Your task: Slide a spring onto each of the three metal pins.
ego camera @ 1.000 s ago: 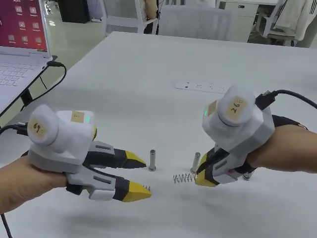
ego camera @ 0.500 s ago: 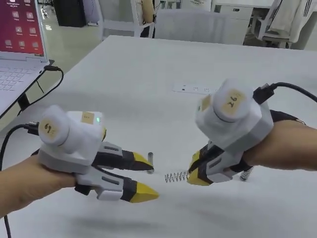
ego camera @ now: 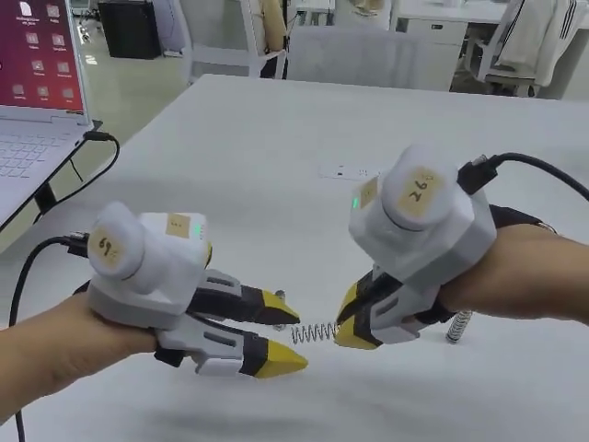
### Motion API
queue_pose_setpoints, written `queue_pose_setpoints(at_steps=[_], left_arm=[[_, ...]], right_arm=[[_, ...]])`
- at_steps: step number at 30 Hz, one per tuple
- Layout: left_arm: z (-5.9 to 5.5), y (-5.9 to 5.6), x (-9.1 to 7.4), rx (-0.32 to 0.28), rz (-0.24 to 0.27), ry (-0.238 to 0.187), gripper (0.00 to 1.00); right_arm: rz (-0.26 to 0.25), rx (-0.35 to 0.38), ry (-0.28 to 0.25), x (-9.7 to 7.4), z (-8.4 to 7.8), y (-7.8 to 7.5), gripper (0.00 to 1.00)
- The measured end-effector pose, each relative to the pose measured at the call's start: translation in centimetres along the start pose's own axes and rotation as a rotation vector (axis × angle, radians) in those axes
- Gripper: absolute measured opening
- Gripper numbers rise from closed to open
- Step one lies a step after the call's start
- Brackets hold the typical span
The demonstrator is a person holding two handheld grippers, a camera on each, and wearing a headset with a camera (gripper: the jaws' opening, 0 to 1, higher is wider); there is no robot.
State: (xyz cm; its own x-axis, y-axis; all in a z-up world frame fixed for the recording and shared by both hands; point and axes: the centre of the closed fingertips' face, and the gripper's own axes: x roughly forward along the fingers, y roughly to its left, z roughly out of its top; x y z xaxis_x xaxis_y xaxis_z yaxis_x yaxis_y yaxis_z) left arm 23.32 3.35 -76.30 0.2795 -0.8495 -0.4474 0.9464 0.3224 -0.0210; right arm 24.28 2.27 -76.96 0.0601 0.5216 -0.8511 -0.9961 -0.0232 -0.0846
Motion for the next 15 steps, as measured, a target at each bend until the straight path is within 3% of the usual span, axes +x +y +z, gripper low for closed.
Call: queue_pose_setpoints(at_steps=[15], left_arm=[[0.08,0.22,0.22,0.033,0.008,0.001,0.09]], right_arm=[[-0.004,-0.006,-0.008,-0.10,0.36,0.23,0.08]])
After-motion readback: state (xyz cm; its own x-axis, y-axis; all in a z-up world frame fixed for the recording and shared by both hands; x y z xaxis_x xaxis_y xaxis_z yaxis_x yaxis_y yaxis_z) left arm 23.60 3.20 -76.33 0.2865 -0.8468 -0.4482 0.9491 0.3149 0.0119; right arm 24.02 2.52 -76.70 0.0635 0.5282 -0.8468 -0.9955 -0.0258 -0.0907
